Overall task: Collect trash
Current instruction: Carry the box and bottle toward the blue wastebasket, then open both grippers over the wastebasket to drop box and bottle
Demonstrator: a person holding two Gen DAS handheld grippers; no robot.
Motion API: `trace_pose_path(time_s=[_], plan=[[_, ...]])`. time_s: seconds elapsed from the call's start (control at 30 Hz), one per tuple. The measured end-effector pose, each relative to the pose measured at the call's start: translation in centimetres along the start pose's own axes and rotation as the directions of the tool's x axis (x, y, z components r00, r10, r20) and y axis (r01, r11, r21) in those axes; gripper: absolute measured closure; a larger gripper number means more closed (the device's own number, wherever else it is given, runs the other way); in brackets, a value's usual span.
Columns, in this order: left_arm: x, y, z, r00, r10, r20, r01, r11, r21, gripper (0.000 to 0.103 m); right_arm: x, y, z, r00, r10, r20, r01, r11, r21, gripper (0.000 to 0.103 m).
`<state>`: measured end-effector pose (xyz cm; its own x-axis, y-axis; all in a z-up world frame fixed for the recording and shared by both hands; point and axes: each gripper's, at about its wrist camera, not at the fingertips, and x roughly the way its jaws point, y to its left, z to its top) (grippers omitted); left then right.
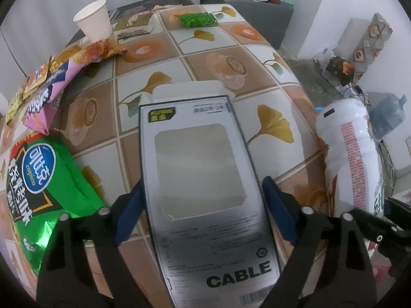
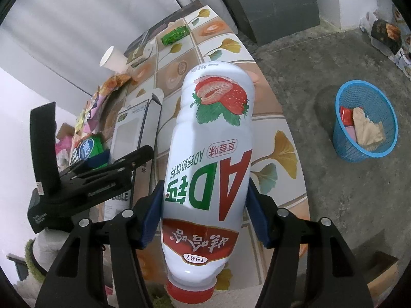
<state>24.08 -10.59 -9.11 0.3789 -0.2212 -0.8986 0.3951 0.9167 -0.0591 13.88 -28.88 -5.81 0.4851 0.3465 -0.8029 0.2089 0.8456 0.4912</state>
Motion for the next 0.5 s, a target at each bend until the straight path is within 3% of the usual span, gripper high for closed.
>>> trace_pose_path(time_s=[0.3,0.5], plan=[[-1.3,1.1,-0.6,0.999,-0.037,0.016,0.038,0.997,-0.065,0.022,-1.5,-1.0,-0.4,0.998,0.044,0.038,-0.045,0.998,0.035,0.045],[-3.7,0.3,-0.3,0.994,-0.093,0.060,0.097,0.994,-0.058,0.022,-3.3,-2.3,-0.5,0.993,0.081,0.085,-0.086,0.995,0.058,0.045]])
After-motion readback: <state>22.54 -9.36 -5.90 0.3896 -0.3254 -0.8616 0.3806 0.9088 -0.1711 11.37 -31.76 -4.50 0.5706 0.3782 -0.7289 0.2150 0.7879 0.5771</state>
